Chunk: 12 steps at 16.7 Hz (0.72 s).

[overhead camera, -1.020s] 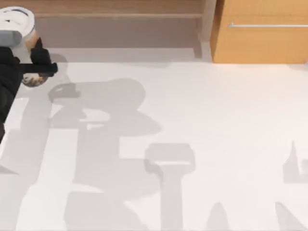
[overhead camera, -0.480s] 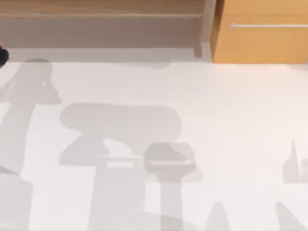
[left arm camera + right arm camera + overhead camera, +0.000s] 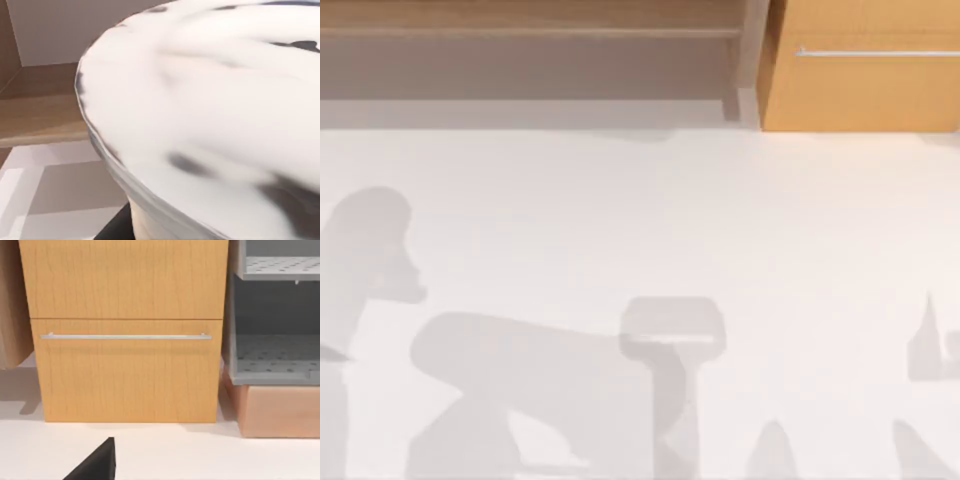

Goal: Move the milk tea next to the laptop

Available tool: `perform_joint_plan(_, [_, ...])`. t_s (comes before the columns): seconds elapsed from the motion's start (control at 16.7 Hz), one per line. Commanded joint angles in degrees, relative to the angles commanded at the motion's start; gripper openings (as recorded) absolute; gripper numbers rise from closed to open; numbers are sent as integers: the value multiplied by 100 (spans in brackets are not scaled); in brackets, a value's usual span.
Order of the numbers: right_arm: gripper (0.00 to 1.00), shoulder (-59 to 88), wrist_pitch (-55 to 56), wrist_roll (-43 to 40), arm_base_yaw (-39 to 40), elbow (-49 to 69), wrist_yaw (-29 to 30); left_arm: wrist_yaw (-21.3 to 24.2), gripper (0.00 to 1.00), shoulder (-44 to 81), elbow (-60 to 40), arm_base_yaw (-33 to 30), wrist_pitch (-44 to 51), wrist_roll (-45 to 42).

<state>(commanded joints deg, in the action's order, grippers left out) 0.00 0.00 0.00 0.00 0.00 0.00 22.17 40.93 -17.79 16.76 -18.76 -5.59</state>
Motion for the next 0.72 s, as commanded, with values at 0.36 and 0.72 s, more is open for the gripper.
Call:
perform_joint_plan(0.36, [100,0,0,0,0,0,0,472,0,-1782,1197,634,1065,-12])
perform_joint_plan(0.72, [100,0,0,0,0,0,0,600,0,-2568,1912,1000,1495,-1])
